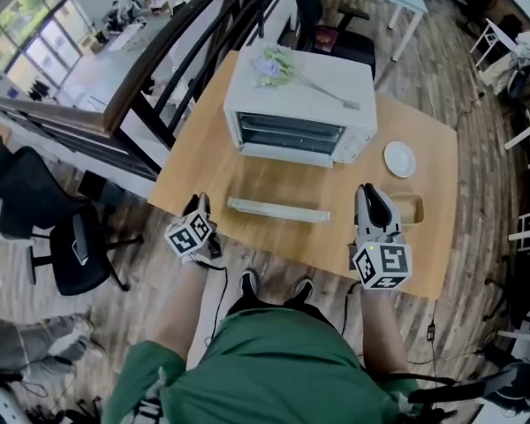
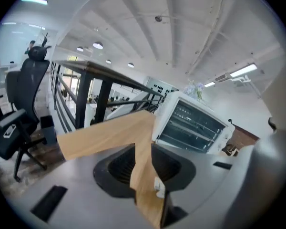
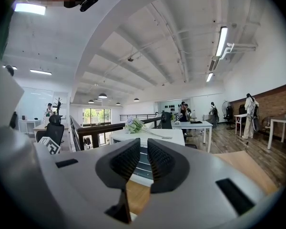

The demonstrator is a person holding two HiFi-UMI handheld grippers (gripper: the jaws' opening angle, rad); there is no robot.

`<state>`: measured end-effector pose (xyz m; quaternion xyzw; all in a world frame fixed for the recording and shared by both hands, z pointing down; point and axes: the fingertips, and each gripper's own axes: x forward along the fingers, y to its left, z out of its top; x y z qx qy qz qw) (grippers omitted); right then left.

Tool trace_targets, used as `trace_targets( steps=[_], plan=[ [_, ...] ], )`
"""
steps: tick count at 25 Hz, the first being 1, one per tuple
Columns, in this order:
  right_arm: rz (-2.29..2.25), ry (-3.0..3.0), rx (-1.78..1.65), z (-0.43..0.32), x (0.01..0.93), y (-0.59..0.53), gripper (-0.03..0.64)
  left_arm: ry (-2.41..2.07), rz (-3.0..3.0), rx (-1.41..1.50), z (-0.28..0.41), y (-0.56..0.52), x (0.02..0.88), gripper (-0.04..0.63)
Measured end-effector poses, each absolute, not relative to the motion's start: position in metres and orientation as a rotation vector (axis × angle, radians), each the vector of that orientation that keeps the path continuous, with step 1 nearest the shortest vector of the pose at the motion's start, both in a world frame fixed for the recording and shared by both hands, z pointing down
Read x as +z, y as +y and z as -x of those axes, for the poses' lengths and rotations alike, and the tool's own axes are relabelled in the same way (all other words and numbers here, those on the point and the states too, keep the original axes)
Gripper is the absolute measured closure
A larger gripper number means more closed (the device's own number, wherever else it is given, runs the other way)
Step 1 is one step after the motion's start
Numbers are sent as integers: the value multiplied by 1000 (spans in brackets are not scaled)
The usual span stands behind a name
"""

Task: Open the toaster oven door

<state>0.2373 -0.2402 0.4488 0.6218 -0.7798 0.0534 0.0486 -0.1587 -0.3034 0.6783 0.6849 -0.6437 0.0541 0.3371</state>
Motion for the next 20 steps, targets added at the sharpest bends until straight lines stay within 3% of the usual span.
trace_targets(
  steps=[9,20],
  plan=[
    [-1957,-2411,53,-245,403,-257,554,-1813,-2160,68,122,-350,510,477],
    [-2049,-2431,-29,-263,357,-266,553,-1662,-2450,-64,50,-346,398,477]
  ],
)
